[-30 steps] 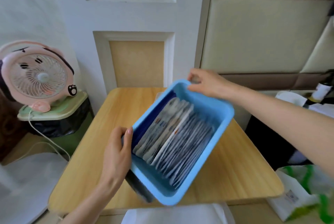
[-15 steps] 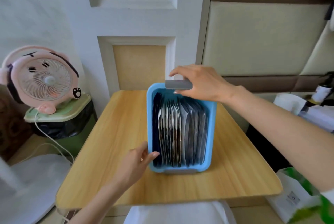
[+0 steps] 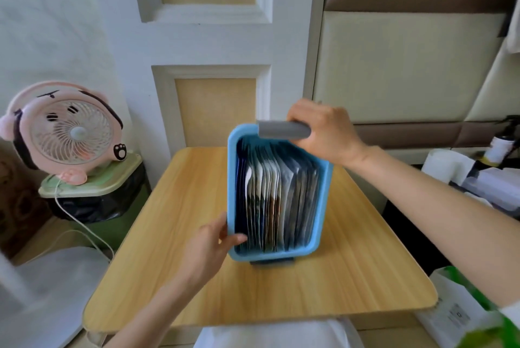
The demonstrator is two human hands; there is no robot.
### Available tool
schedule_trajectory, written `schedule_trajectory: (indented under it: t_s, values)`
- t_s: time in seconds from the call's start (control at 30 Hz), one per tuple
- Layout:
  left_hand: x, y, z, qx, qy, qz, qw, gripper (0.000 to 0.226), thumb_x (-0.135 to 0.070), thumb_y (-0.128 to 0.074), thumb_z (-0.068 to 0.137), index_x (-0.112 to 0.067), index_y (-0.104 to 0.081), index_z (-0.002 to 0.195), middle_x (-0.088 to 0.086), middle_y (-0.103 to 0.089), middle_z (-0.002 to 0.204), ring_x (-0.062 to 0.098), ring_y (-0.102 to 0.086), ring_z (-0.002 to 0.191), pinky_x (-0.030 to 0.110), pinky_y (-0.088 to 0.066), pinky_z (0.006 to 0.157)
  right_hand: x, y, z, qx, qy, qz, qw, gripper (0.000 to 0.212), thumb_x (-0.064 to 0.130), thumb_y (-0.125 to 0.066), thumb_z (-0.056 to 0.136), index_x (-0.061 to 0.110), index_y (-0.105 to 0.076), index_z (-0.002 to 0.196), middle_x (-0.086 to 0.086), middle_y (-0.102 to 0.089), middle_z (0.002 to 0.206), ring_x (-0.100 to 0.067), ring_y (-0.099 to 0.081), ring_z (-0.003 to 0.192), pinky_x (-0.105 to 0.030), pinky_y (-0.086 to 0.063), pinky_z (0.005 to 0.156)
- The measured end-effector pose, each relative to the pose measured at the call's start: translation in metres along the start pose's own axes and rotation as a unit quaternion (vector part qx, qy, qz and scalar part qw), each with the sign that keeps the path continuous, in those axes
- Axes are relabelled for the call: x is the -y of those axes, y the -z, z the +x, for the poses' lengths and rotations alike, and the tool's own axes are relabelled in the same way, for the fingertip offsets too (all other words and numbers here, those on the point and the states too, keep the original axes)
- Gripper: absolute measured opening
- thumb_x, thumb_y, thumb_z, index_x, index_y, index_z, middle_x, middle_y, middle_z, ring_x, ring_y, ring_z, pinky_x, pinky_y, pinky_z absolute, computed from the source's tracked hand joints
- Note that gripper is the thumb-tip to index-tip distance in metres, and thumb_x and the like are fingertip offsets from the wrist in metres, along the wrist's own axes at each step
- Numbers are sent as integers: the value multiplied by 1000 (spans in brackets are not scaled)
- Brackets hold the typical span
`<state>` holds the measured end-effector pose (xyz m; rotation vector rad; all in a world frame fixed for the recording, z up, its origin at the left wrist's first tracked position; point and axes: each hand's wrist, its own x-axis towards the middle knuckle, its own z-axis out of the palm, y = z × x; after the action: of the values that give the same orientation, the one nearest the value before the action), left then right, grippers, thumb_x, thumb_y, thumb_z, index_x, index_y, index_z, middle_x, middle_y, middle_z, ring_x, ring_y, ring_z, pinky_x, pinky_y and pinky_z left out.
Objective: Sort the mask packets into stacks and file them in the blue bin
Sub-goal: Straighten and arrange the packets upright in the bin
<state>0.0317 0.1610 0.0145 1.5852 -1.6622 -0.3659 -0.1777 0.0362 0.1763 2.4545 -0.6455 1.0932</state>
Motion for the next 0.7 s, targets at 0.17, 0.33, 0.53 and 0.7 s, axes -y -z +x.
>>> schedule_trajectory:
  t_s: [0.17, 0.33, 0.53, 0.7]
  values:
    - [10, -6, -5, 54, 17, 11, 998, 12, -22, -63, 87, -24, -60, 99, -8, -68, 81, 7, -61, 68, 25, -49, 57, 1, -22, -8, 32, -35, -2, 999, 5, 14, -64, 73, 15, -64, 77, 1, -57, 71, -12, -45, 65, -15, -23, 48]
    - [1, 7, -1, 39, 21, -127, 991, 26, -36, -59, 88, -13, -62, 99, 10, -65, 80, 7, -54, 61, 19, -42, 53, -10, -11, 2, 61, -61, -7, 996, 15, 30, -66, 83, 16, -69, 80, 2, -61, 72, -18, -52, 58, -15, -21, 49]
    - [-24, 32, 13, -62, 96, -166, 980, 58, -54, -35, 92, -8, -66, 75, 6, -68, 62, 13, -62, 54, 23, -49, 55, -18, 7, 17, 173, -219, 23, 960, 31, 47, -72, 75, 18, -65, 70, 3, -55, 62, -16, -47, 60, -26, -28, 52]
    - [-21, 48, 33, 46, 132, 44, 989, 53, -52, -32, 95, -16, -69, 85, 5, -71, 81, 22, -65, 75, 38, -52, 75, -26, -12, -23, 443, -344, 44, 826, 23, 31, -77, 71, 14, -61, 72, 0, -56, 62, -18, -55, 57, -22, -38, 44]
